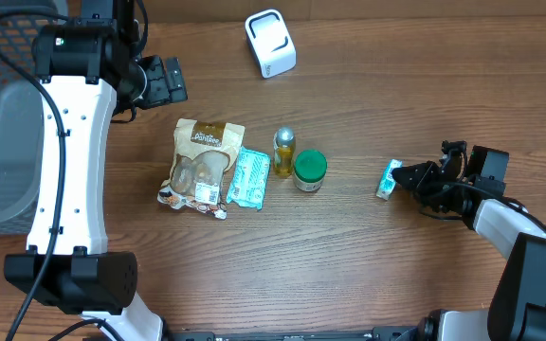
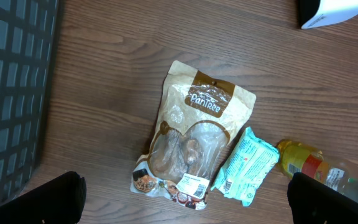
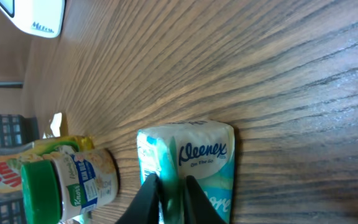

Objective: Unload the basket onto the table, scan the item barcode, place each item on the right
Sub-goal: 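Bring the right gripper back left toward the green-lidded jar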

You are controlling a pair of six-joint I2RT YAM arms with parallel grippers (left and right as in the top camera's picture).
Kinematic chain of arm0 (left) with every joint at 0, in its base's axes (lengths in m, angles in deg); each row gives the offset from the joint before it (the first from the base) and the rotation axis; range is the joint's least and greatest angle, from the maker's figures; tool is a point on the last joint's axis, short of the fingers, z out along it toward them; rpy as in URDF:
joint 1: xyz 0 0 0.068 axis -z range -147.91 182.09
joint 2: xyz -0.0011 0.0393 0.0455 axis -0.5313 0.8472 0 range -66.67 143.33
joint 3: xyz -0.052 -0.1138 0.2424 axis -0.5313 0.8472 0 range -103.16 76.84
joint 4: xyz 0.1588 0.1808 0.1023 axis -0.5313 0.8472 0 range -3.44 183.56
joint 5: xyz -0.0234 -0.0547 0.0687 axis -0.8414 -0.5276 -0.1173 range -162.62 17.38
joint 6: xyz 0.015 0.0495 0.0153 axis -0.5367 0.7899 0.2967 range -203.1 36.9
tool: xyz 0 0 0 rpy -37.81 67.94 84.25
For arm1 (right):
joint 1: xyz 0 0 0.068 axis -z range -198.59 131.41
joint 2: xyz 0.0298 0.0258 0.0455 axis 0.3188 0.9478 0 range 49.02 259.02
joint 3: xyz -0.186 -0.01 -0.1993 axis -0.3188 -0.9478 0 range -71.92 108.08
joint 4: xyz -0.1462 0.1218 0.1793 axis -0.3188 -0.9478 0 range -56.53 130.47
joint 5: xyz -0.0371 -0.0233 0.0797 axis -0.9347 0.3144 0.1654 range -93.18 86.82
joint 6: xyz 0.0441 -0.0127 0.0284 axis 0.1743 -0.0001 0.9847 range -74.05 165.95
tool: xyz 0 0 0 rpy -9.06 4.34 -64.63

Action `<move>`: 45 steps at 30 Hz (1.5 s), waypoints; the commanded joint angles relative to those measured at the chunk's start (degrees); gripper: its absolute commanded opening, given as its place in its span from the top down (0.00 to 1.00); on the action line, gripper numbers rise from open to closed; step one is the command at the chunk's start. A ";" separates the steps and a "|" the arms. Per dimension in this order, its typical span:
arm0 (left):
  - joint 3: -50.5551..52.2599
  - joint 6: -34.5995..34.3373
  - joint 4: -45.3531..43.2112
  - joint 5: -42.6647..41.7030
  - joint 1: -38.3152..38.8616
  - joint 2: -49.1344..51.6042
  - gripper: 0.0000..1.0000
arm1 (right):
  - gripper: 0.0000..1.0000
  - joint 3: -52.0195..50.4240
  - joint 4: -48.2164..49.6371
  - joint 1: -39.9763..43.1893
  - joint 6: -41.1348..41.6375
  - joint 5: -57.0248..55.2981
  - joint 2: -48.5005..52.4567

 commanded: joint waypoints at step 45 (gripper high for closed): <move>-0.85 0.63 -0.09 -0.31 0.07 0.09 0.01 | 0.28 20.35 -31.15 -25.53 8.92 -51.12 6.36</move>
